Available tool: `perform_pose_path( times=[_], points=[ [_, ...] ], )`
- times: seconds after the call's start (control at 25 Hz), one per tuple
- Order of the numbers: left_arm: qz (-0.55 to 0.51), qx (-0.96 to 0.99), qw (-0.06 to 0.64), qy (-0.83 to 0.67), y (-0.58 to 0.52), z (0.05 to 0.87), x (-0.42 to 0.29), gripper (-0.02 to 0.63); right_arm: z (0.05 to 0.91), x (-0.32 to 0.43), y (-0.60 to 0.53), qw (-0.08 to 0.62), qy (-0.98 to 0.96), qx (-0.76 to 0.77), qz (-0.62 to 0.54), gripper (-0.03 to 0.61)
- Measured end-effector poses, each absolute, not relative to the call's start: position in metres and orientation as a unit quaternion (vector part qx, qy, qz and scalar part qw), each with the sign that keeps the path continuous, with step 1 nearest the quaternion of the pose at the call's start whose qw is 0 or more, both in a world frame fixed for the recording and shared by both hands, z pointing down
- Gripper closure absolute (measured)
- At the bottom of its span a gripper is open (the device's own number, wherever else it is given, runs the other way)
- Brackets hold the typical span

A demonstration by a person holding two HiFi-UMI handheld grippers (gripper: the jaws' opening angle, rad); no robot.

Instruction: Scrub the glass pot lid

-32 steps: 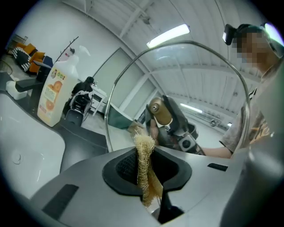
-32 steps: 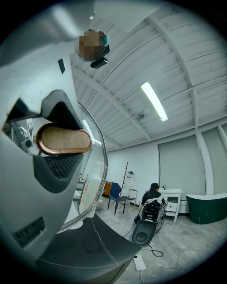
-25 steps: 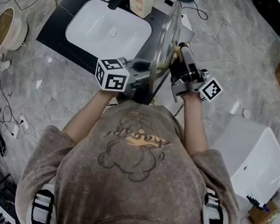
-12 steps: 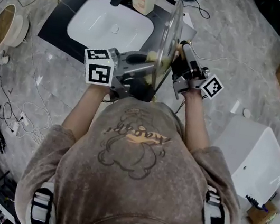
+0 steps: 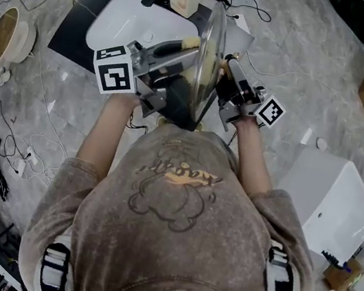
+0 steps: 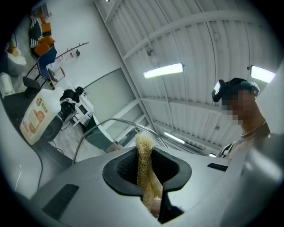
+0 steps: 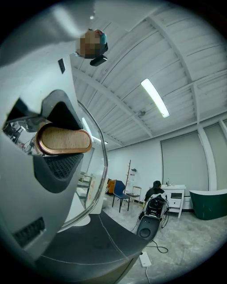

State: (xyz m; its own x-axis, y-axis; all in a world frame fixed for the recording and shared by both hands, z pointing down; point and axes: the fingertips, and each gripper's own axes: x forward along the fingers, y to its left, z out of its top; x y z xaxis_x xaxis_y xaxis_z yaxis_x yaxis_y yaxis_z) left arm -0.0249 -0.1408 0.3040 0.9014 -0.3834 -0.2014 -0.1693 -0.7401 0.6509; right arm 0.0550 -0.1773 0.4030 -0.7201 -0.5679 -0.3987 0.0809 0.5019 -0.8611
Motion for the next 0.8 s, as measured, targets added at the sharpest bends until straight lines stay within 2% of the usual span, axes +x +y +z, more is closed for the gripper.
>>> perform_pose_path(
  times=[0.36,0.8],
  points=[
    [-0.181,0.909,0.320,-0.198,-0.183,0.303,-0.032,0.543,0.400,0.046,-0.170,0.345,0.793,-0.132,-0.485,0.403],
    [-0.127,0.912,0.292,-0.259,-0.221,0.340,-0.023,0.543,0.396,0.042,-0.163,0.350,0.792,-0.114,-0.487,0.403]
  ],
)
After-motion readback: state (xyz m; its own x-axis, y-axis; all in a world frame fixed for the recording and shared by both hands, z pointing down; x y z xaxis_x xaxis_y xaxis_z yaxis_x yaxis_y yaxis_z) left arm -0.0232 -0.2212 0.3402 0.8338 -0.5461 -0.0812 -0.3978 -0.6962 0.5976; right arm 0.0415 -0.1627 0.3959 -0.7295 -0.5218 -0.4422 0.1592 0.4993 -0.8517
